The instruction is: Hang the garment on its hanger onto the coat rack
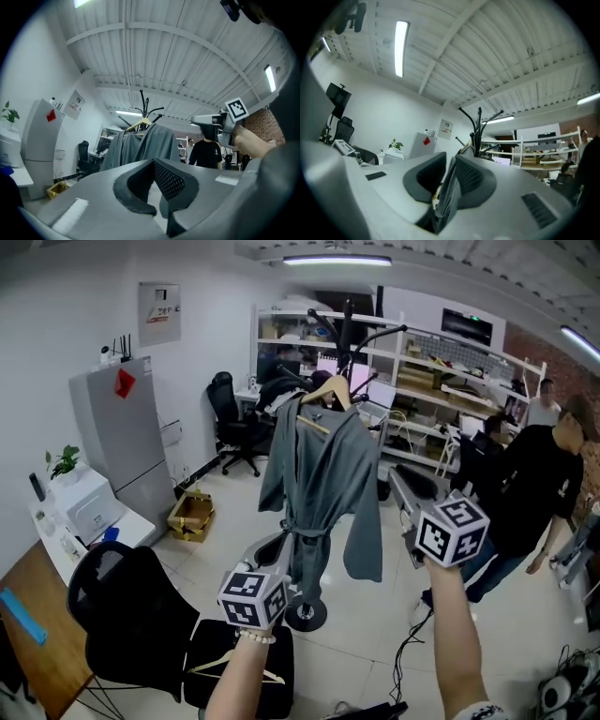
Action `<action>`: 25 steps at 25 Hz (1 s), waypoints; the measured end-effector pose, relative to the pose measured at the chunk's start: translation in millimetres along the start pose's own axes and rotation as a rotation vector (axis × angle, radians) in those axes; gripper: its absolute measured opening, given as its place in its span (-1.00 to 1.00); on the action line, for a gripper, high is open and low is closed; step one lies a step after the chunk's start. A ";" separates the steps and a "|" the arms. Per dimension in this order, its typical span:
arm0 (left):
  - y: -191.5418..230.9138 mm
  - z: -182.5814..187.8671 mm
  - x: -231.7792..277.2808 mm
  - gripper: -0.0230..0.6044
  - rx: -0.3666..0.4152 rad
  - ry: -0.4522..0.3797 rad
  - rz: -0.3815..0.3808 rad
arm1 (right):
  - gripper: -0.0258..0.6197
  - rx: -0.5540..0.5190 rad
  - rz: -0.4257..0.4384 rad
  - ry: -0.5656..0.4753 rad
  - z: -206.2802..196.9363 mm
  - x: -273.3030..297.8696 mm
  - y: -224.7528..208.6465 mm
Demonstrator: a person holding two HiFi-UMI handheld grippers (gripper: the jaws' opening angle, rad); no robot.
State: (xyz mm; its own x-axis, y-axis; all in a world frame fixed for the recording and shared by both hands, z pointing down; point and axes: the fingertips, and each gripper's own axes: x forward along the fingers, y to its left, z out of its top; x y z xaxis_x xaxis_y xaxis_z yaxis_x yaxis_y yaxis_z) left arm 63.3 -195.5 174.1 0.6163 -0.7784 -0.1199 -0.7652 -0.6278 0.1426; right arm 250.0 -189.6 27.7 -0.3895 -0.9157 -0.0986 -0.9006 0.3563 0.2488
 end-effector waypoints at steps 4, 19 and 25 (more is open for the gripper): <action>-3.8 -40.1 -13.0 -0.97 -0.023 0.044 0.045 | -0.93 0.067 -0.020 0.032 -85.1 -45.2 27.4; -35.5 -157.5 -28.7 -0.97 -0.093 0.194 0.112 | -0.93 0.376 0.004 0.268 -283.3 -107.4 62.8; -34.0 -160.7 -24.4 -0.97 -0.072 0.197 0.132 | -0.93 0.357 -0.002 0.285 -289.9 -109.1 53.8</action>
State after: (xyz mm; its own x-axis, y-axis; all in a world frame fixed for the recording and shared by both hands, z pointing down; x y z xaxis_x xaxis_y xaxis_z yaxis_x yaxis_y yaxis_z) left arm 104.2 -155.8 330.0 0.5414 -0.8351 0.0972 -0.8308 -0.5136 0.2146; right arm 299.9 -124.3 331.2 -0.3646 -0.9131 0.1828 -0.9307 0.3507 -0.1042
